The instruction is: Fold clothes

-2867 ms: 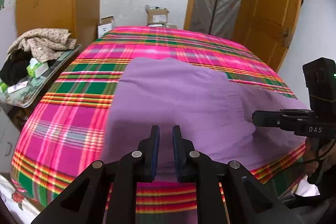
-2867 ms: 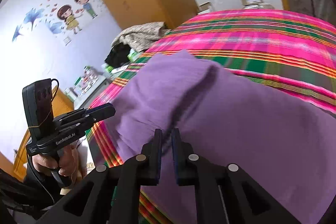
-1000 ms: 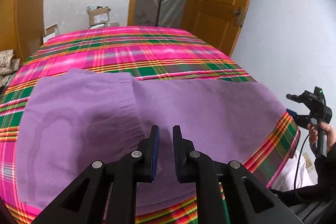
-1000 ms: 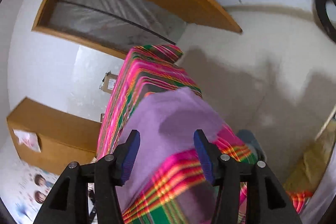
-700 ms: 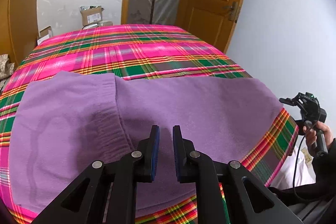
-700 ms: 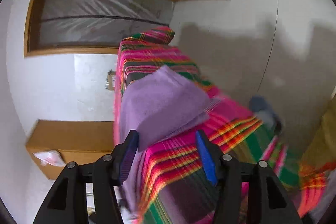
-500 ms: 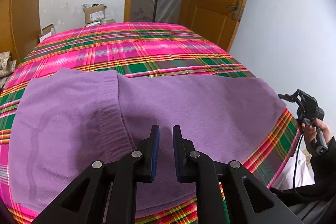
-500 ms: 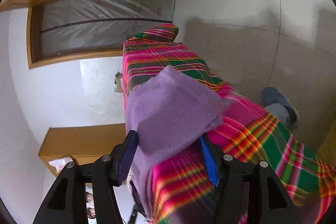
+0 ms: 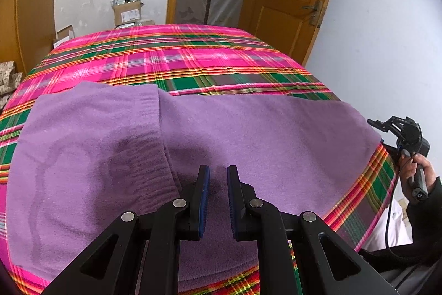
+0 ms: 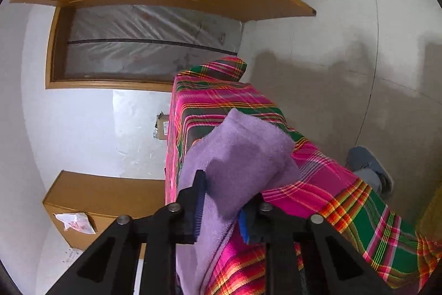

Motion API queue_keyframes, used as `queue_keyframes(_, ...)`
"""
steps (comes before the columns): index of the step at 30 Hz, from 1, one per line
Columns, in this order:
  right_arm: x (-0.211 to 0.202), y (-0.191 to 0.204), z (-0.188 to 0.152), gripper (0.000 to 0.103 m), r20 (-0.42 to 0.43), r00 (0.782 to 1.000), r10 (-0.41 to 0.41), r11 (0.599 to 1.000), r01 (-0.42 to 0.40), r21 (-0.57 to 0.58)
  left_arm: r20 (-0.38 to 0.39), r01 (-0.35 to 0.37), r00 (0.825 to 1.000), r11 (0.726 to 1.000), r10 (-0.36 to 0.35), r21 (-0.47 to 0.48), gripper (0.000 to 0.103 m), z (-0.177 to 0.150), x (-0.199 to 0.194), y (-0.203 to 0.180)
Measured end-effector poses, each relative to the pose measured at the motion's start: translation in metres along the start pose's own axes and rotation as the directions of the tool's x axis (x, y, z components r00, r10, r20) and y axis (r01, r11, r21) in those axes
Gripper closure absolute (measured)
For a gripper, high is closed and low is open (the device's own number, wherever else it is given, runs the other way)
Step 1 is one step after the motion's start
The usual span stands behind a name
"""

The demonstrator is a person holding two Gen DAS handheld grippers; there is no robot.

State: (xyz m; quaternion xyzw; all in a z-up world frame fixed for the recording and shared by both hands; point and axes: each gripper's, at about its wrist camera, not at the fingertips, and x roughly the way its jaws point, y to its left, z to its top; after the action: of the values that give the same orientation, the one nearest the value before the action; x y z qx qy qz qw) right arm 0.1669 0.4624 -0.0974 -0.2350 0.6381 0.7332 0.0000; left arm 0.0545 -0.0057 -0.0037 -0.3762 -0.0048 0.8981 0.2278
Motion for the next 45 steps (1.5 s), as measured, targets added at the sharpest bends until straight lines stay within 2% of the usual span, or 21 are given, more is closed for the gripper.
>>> queue_keyframes(4, -0.004, 0.016, 0.0, 0.086, 0.023, 1.0, -0.015, 0.997, 0.016, -0.07, 0.006, 0.002, 1.0, 1.0, -0.002, 0.0, 0.09, 0.0, -0.002, 0.001)
queue_keyframes(12, -0.01, 0.066, -0.002, 0.087, 0.032, 0.999, 0.024, 0.969, -0.015, -0.246, 0.018, 0.006, 1.0, 1.0, -0.006, -0.006, 0.09, -0.001, -0.005, 0.0)
queue_keyframes(19, 0.005, 0.107, -0.028, 0.088, -0.057, 0.996, 0.062, 0.923, -0.079, -0.377, 0.045, 0.007, 0.999, 1.0, -0.007, -0.013, 0.09, -0.001, -0.015, 0.002)
queue_keyframes(26, 0.045, 0.145, -0.069, 0.094, -0.194, 0.979, 0.062, 0.862, -0.151, -0.484, 0.066, 0.006, 0.998, 1.0, -0.005, -0.021, 0.09, -0.002, -0.024, 0.006)
queue_keyframes(32, 0.087, 0.175, -0.113, 0.096, -0.338, 0.939, 0.059, 0.813, -0.241, -0.531, 0.087, -0.004, 0.996, 0.999, 0.008, -0.039, 0.09, -0.003, -0.034, 0.014)
queue_keyframes(37, 0.129, 0.189, -0.158, 0.096, -0.447, 0.895, -0.017, 0.766, -0.275, -0.581, 0.1, -0.018, 0.995, 0.998, 0.024, -0.063, 0.09, -0.006, -0.041, 0.023)
queue_keyframes(40, 0.151, 0.188, -0.18, 0.096, -0.501, 0.863, -0.064, 0.756, -0.285, -0.588, 0.102, -0.027, 0.994, 0.997, 0.035, -0.077, 0.09, -0.009, -0.044, 0.028)
queue_keyframes(45, 0.178, 0.193, -0.21, 0.096, -0.542, 0.832, -0.12, 0.728, -0.297, -0.618, 0.098, -0.038, 0.994, 0.994, 0.048, -0.1, 0.09, -0.014, -0.047, 0.039)
